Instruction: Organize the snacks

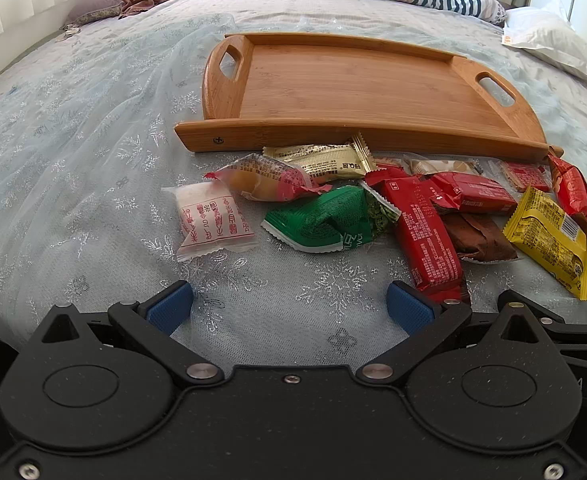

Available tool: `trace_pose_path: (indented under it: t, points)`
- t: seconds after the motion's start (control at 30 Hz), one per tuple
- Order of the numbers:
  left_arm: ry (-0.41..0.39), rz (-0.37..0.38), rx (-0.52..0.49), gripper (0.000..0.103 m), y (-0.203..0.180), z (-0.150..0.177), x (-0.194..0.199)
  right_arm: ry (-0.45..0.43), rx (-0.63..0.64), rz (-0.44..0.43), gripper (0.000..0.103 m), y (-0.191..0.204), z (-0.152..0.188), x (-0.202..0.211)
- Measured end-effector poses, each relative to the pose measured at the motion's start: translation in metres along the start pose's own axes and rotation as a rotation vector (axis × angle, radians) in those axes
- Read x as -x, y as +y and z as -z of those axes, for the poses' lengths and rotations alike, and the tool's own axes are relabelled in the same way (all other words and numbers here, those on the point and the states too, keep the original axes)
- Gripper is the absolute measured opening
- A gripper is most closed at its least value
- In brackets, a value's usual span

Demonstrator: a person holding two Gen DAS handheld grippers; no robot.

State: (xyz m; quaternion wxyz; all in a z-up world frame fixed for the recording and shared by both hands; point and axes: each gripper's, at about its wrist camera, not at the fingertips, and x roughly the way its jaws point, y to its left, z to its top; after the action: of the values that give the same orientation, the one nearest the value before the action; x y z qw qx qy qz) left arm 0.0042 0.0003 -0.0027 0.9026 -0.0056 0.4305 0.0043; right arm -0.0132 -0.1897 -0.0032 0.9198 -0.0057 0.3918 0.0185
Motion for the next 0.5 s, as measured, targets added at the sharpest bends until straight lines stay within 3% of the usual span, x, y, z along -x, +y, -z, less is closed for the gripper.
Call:
trace_pose_path:
  t: [0.5]
  points:
    - [0.000, -0.001, -0.001, 0.103, -0.0003, -0.0001, 0.0009, -0.001, 0.000, 0.001, 0.103, 0.0001, 0.0002, 0.0001]
